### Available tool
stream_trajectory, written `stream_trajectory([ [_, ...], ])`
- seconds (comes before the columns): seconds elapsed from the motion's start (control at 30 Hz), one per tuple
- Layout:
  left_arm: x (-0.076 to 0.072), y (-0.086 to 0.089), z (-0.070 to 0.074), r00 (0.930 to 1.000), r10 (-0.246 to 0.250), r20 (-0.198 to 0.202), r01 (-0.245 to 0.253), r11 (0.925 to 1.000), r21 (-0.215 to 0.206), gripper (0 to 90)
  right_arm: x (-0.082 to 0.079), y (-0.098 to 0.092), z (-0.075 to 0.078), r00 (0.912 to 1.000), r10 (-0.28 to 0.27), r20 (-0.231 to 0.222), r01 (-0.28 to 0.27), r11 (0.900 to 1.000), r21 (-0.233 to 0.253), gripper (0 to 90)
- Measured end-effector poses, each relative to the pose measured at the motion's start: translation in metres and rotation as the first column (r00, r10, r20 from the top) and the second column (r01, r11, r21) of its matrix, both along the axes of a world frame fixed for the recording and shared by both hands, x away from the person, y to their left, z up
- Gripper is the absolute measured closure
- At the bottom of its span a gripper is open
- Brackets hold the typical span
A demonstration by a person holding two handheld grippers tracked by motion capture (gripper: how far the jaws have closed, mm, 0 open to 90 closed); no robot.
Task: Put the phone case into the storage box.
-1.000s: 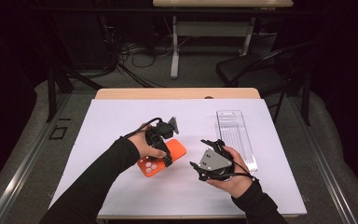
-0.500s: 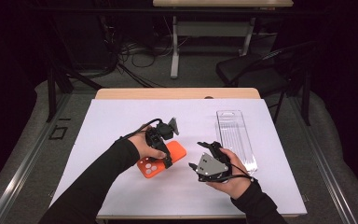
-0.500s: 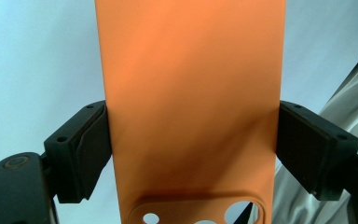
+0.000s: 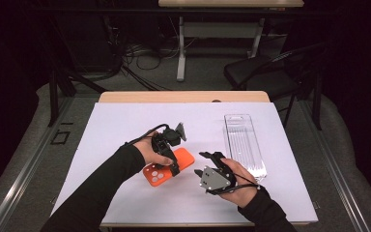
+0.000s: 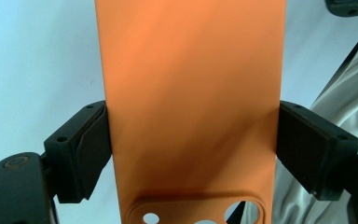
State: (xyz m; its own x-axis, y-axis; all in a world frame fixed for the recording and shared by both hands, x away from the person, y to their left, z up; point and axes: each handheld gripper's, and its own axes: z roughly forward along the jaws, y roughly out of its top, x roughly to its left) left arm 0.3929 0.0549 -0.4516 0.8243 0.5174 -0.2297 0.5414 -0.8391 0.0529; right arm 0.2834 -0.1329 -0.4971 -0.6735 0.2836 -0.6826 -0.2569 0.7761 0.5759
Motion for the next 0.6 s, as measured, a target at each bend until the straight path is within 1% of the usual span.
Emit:
stream_trajectory([
  [0.07,-0.0003,-0.0007,-0.0003,1.0,-0.003,-0.001,0.003,1.0,0.001,15.8,0.0,0.001,-0.0013,0.9999,0.009,0.007,-0.009,1.0,-0.02,41.2],
  [0.13,-0.0007,-0.0011,-0.0005,1.0,-0.003,-0.002,0.003,1.0,-0.003,15.8,-0.0004,0.0017,-0.0026,0.9999,0.003,0.012,-0.003,0.999,-0.038,41.4],
  [0.2,-0.0011,-0.0013,-0.0004,1.0,-0.003,-0.002,0.003,1.0,-0.006,15.8,-0.0013,0.0023,-0.0035,0.9997,0.012,0.022,-0.011,0.999,-0.048,42.8],
  [0.23,-0.0012,-0.0014,-0.0004,1.0,-0.005,-0.002,0.005,1.0,-0.006,15.8,-0.002,0.0028,-0.0043,0.9996,0.011,0.025,-0.009,0.999,-0.044,42.9],
  [0.27,-0.0014,-0.0014,-0.0005,1.0,-0.006,-0.001,0.006,1.0,-0.008,15.8,-0.002,0.0029,-0.0039,0.9992,0.021,0.034,-0.019,0.998,-0.056,43.1],
  [0.3,-0.0019,-0.0017,-0.0007,1.0,-0.004,-0.001,0.004,0.9999,-0.011,15.8,-0.0031,0.0032,-0.0044,0.9992,0.018,0.036,-0.016,0.998,-0.053,43.2],
  [0.33,-0.0022,-0.0019,-0.0008,1.0,-0.004,-0.002,0.004,0.9999,-0.012,15.8,-0.0027,0.0035,-0.0039,0.9982,0.029,0.052,-0.026,0.998,-0.064,43.4],
  [0.37,-0.0023,-0.0021,-0.0007,1.0,-0.006,-0.006,0.006,0.9999,-0.011,15.8,-0.004,0.0036,-0.0048,0.9988,0.018,0.045,-0.016,0.998,-0.06,44.1],
  [0.4,-0.0025,-0.0022,-0.0009,1.0,-0.007,-0.004,0.006,0.9999,-0.013,15.8,-0.0034,0.0036,-0.0044,0.9979,0.032,0.055,-0.028,0.997,-0.073,45.0],
  [0.47,-0.0022,-0.0025,-0.0011,0.9999,-0.012,-0.007,0.012,0.9998,-0.015,15.8,-0.0039,0.0037,-0.0047,0.9974,0.033,0.064,-0.028,0.996,-0.082,46.8],
  [0.5,-0.0024,-0.0029,-0.0014,0.9999,-0.012,-0.007,0.012,0.9998,-0.015,15.8,-0.0049,0.0036,-0.0057,0.998,0.028,0.056,-0.024,0.997,-0.075,47.3],
  [0.53,-0.0026,-0.0033,-0.0017,0.9999,-0.014,-0.009,0.014,0.9998,-0.016,15.8,-0.0041,0.0037,-0.0049,0.9965,0.048,0.069,-0.041,0.995,-0.091,48.1],
  [0.57,-0.0029,-0.0038,-0.002,0.9998,-0.014,-0.013,0.013,0.9997,-0.018,15.8,-0.0038,0.004,-0.0059,0.9954,0.062,0.074,-0.056,0.995,-0.085,49.1],
  [0.6,-0.0031,-0.0043,-0.002,0.9998,-0.015,-0.016,0.015,0.9998,-0.016,15.8,-0.0054,0.004,-0.0059,0.9955,0.054,0.078,-0.046,0.994,-0.103,49.8],
])
